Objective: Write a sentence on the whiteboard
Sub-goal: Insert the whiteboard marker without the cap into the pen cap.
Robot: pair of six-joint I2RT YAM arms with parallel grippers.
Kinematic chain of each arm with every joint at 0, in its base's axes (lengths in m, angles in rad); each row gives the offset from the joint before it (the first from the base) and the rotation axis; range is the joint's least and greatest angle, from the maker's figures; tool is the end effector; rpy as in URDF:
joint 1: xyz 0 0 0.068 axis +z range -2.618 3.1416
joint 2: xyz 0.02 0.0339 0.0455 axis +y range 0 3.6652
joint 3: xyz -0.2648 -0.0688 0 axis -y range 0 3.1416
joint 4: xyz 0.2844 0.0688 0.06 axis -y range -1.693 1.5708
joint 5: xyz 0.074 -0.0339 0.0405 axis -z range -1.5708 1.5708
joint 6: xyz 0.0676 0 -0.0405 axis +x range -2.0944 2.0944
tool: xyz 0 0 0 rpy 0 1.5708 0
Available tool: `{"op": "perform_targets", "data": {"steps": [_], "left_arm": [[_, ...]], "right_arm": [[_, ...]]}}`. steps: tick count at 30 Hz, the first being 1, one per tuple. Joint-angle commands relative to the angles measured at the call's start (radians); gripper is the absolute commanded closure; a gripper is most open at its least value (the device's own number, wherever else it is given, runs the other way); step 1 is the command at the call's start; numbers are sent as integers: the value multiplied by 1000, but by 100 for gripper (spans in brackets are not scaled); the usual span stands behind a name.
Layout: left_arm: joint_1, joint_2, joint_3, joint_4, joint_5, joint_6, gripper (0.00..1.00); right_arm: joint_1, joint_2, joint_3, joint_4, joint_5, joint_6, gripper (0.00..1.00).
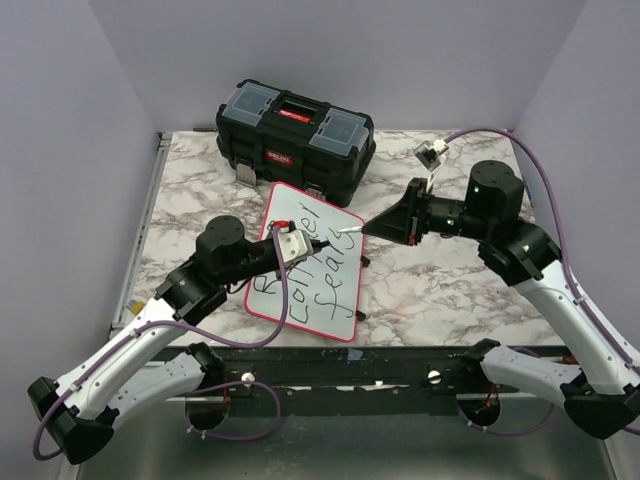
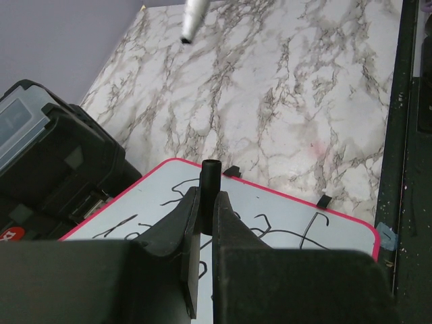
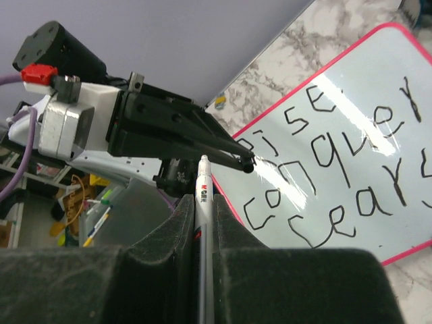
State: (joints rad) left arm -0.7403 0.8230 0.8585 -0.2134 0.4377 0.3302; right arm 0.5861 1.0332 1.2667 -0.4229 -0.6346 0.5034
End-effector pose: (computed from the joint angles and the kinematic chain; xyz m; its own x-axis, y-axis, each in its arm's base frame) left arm 0.1690 -0.1932 0.3538 0.1743 0.2385 -0.9554 0.9116 0.3277 0.2482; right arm 0.2056 0.1846 0.4409 -0.5863 0.0771 -0.8064 -0.7394 0.3558 0.5716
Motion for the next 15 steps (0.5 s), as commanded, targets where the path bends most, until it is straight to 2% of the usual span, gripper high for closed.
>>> {"op": "perform_targets", "data": {"steps": [1, 15], "left_arm": [[16, -24, -22, 82, -6, -35, 100], [25, -44, -52, 129, 34, -60, 100]], "right_arm": [[6, 5, -38, -12, -70, -7, 99], [6, 48, -78, 42, -39, 8, 99]]}}
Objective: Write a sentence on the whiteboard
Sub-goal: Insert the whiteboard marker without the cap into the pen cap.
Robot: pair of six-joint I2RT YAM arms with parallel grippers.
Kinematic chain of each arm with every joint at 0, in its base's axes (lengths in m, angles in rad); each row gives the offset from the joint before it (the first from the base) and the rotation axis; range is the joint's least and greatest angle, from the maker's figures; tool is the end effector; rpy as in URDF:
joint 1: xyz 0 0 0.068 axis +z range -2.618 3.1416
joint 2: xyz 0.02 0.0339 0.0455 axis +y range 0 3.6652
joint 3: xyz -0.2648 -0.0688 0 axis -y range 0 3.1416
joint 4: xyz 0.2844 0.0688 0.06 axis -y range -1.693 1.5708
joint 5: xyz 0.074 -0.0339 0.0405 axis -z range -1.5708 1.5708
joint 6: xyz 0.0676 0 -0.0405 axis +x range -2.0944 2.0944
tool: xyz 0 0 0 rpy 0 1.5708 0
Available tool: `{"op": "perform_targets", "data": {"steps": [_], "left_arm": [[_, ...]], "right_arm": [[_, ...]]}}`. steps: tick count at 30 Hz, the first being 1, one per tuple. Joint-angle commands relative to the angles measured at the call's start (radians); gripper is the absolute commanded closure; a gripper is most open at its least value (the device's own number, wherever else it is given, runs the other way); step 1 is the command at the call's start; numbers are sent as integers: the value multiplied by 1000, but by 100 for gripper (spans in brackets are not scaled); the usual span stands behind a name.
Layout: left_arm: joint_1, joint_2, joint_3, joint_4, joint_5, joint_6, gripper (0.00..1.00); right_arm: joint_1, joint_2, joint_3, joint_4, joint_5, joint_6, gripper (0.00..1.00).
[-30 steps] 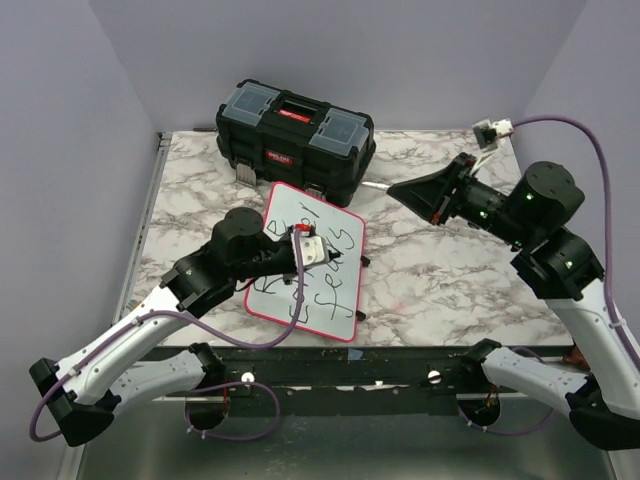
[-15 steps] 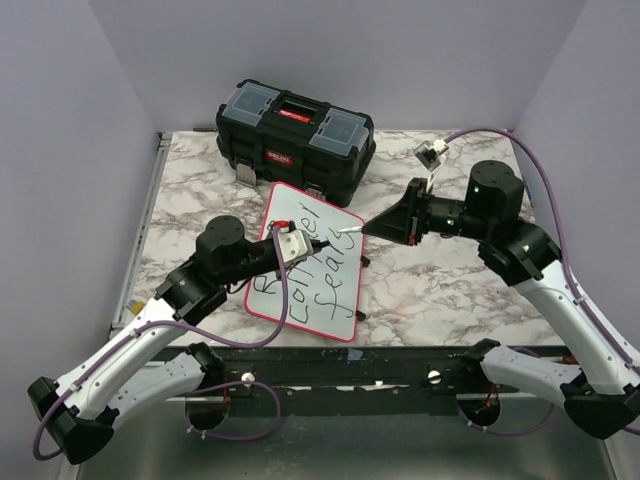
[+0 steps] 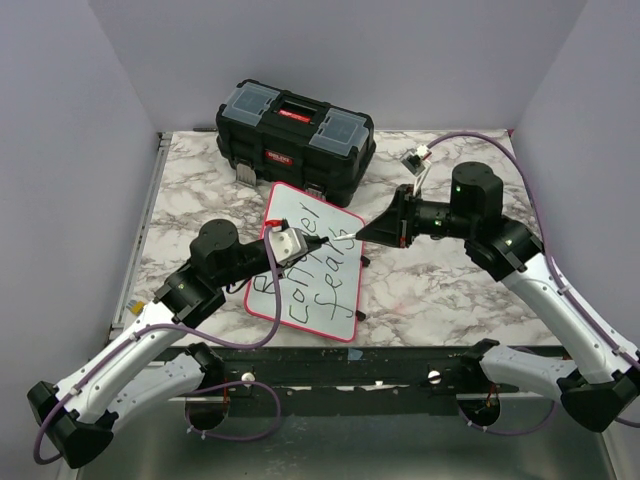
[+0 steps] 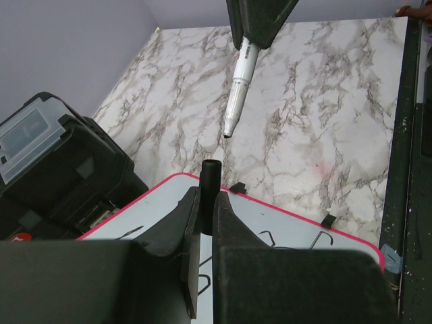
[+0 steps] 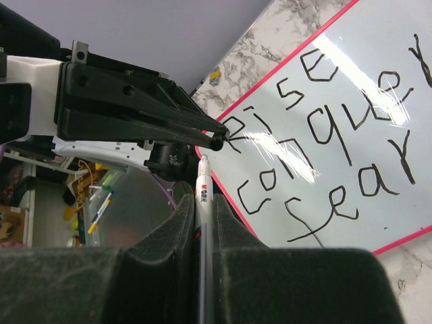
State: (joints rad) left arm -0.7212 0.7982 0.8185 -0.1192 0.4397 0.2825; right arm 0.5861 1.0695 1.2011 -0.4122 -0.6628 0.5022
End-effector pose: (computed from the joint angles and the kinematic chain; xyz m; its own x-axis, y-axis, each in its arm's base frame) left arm 0.1709 -0.1885 0.3555 0.1840 0.1741 -0.9674 0.9000 0.3659 0.2370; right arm 0.2179 0.1946 0.4073 -0.6492 0.0244 -0.7602 -0.7029 0.3627 0.6119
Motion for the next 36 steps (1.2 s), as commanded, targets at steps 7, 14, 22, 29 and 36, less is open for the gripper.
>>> {"op": "perform_targets", "data": {"steps": [7, 14, 22, 29, 36], "left_arm": [[6, -21, -16, 35, 36, -13, 100], [6, -16, -14, 35, 42, -16, 100], [6, -13, -15, 35, 50, -16, 100], [6, -8, -13, 33, 57, -16, 100], [6, -10, -13, 30, 66, -16, 100]], "right_arm": [[9, 26, -19, 47, -6, 10, 99], [22, 38, -18, 55, 1, 13, 99], [29, 48, -20, 61, 9, 10, 99], [42, 61, -25, 59, 15, 6, 99], [49, 68, -15, 40, 33, -9, 99]]}}
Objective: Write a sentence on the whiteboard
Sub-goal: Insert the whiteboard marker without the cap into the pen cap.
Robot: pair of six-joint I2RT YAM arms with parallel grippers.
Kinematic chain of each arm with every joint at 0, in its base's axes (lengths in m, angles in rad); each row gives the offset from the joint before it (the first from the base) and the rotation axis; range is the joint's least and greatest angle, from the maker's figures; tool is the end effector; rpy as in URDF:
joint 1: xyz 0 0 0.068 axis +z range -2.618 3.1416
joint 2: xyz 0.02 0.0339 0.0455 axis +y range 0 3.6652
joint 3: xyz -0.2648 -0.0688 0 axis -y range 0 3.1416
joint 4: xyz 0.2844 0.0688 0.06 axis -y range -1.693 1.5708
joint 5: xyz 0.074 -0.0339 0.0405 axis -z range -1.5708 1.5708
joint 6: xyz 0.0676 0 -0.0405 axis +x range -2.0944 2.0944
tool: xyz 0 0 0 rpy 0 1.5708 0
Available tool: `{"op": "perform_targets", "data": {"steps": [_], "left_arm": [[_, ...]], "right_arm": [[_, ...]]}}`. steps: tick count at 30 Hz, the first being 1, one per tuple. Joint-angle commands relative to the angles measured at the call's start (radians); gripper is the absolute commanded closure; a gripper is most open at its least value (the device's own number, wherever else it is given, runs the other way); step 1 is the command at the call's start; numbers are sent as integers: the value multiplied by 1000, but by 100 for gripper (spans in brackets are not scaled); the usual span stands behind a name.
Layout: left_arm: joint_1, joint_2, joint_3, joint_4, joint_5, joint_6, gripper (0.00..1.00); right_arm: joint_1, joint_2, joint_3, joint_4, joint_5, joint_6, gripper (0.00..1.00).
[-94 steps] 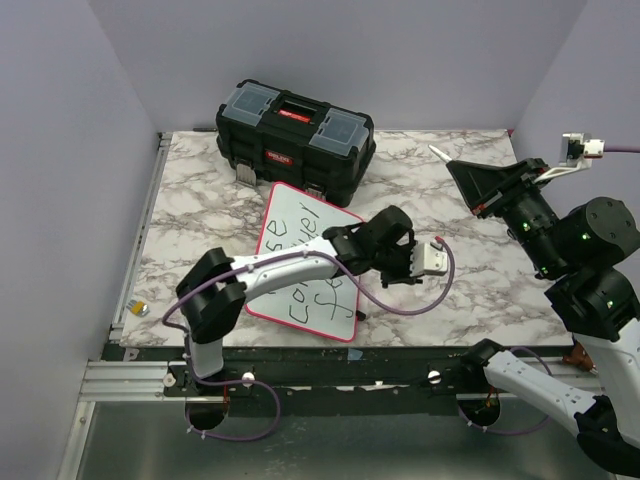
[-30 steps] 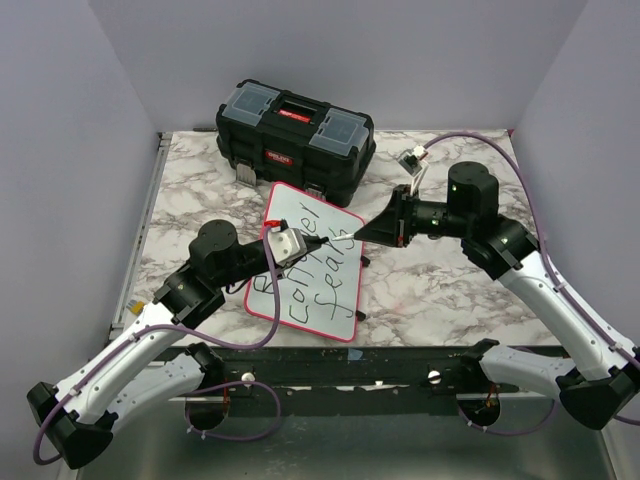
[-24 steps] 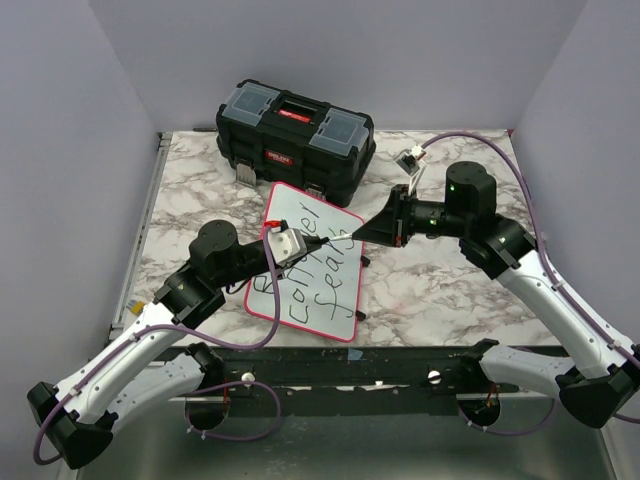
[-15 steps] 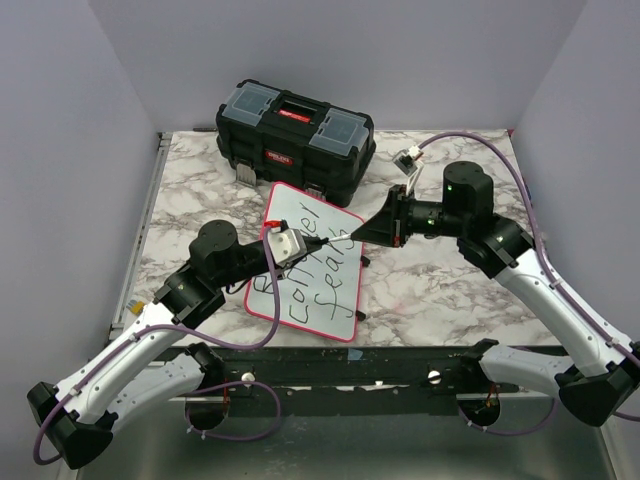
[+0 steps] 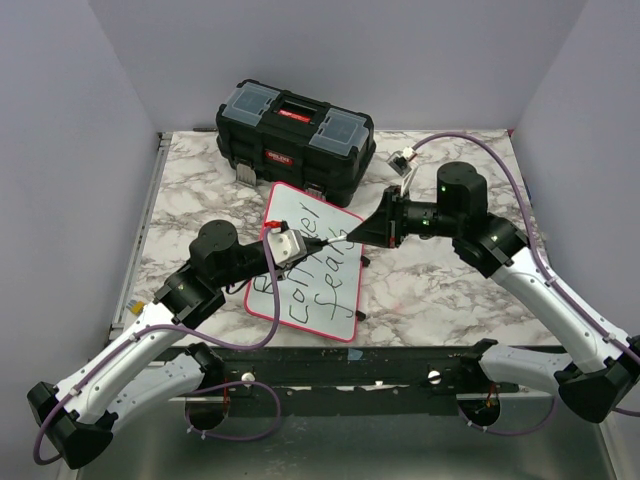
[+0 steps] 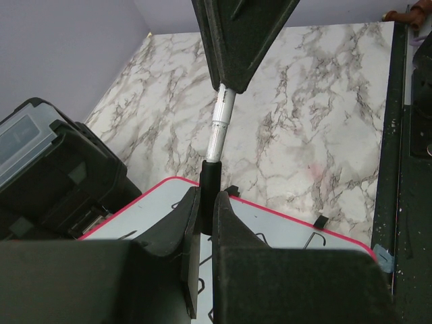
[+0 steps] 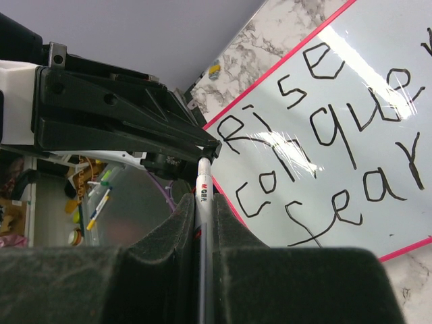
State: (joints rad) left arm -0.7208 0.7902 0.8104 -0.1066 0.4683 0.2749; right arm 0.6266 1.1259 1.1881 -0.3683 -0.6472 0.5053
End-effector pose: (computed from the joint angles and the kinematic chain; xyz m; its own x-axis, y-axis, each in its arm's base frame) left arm 0.1681 -0.1883 0.3558 0.1892 0.1562 -0.9694 0.9096 0.3441 0.2330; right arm 0.2257 0.2137 0.3915 -0.6655 -0.0050 -0.7464 -0.6987 0.3560 0.6206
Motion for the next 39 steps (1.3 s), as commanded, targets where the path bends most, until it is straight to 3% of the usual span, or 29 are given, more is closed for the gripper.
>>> {"op": "perform_targets", "data": {"steps": [1, 14, 25, 34, 39], "left_arm": [[5, 1, -2, 14, 40, -8, 100], [5, 27, 19, -1, 47, -38, 100], [7, 47, 38, -11, 76, -71, 100], [9, 38, 38, -5, 134, -84, 100], [25, 43, 56, 9, 267, -140, 100]], "right_arm": [[12, 17, 4, -13, 18, -20, 99], [96, 71, 74, -93, 131, -95, 99], [265, 152, 128, -126, 274, -161, 99], [282, 173, 102, -86, 250, -183, 99], [290, 177, 76, -64, 210, -226, 99]]}}
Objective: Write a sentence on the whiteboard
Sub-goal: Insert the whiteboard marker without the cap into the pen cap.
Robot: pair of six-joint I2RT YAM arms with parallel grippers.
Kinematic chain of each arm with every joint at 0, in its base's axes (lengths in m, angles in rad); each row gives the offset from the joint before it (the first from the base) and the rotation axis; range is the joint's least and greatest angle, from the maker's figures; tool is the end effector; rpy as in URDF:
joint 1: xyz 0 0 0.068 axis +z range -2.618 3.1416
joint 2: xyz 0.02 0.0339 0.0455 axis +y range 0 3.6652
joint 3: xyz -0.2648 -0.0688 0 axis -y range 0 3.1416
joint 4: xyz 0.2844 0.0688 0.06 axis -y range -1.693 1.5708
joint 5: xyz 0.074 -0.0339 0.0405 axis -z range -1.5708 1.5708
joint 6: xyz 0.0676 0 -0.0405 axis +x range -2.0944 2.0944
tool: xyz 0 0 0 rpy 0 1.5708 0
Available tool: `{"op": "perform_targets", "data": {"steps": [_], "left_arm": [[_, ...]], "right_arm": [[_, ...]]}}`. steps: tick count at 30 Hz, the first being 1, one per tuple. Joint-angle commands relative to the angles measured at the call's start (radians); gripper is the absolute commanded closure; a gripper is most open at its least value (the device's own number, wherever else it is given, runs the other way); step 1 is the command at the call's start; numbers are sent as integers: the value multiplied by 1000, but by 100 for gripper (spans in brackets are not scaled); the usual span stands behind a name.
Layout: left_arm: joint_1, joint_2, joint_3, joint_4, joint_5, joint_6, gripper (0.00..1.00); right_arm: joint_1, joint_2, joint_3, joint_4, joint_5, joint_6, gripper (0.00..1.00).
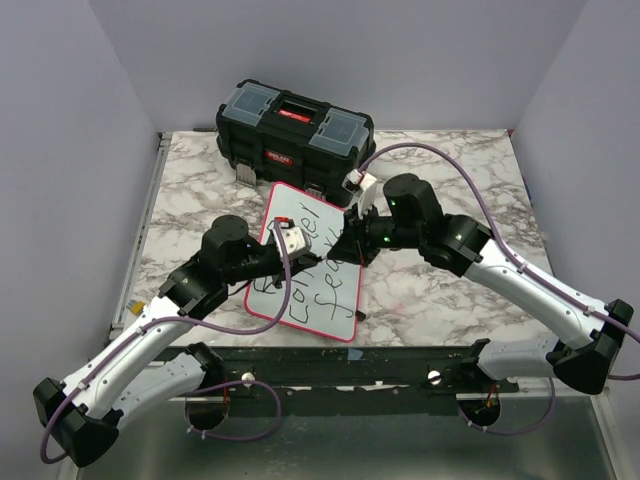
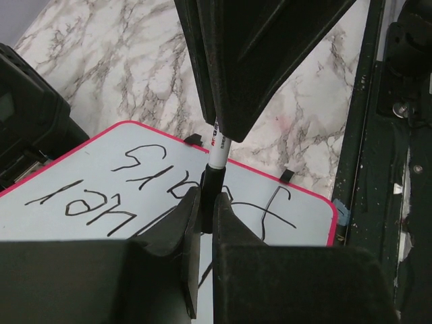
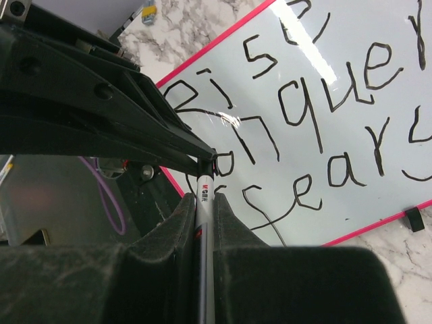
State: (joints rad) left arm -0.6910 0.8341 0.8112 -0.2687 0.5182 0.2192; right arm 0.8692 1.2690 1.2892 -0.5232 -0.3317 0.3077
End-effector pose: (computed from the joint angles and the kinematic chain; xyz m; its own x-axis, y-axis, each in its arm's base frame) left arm 0.1751 -0.1883 0.3250 -0.0164 0.2587 -0.9658 0.9454 0.3185 0.0693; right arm 0.2060 0.2779 0.3656 -0.5710 -0.2321 -0.7874 -0.7695 0.4854 0.4150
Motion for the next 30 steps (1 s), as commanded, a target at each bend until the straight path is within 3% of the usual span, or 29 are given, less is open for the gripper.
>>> {"op": "perform_targets", "data": {"steps": [1, 13, 21, 26, 30], "left_arm": [[-1, -2, 58, 177, 251, -96, 100], [52, 19, 66, 262, 475, -209, 100], [100, 14, 38, 432, 590, -356, 100], [110, 11, 32, 423, 549, -343, 100], [117, 0, 32, 391, 458, -314, 100]], "right_arm": [[52, 38, -25, 89, -112, -42, 99], [122, 96, -47, 107, -113, -142, 99], [146, 97, -74, 140, -123, -170, 99], [148, 85, -84, 151, -74, -150, 99], [148, 53, -79, 154, 50, -101, 99]]}}
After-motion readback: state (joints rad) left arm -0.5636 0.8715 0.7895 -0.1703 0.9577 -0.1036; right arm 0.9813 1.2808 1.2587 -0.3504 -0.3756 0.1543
